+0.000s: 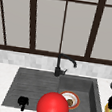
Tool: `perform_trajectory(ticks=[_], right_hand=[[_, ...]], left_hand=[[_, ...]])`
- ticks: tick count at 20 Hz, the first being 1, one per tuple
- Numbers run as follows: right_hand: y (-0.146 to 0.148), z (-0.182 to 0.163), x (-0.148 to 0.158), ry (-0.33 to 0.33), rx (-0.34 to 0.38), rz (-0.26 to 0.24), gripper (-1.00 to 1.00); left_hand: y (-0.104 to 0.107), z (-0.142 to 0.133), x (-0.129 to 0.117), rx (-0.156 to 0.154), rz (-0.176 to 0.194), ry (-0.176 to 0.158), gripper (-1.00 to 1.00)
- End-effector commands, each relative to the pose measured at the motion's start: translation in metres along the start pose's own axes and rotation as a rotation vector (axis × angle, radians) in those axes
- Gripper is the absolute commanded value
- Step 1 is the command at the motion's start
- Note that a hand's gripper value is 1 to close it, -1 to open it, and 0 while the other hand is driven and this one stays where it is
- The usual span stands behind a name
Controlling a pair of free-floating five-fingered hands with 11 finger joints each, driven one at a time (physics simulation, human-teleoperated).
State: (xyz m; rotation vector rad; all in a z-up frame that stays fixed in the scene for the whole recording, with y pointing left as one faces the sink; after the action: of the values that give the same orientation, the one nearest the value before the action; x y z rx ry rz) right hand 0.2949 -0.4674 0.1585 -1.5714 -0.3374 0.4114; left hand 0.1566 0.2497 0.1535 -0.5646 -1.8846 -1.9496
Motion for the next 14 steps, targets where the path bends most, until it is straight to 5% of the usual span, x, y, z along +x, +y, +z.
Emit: perform_trajectory(ticks=[1,14], right_hand=[[-0.020,0.018,0.018,-0.008,0.020,-0.011,1.00],[-0.056,0.080,0.068,-0.073,0.019,0.004,1.00]], left_hand=[[0.000,0.000,0.000,0.000,0.000,0.000,0.00],[0.000,0.000,0.000,0.000,0.000,0.000,0.00]])
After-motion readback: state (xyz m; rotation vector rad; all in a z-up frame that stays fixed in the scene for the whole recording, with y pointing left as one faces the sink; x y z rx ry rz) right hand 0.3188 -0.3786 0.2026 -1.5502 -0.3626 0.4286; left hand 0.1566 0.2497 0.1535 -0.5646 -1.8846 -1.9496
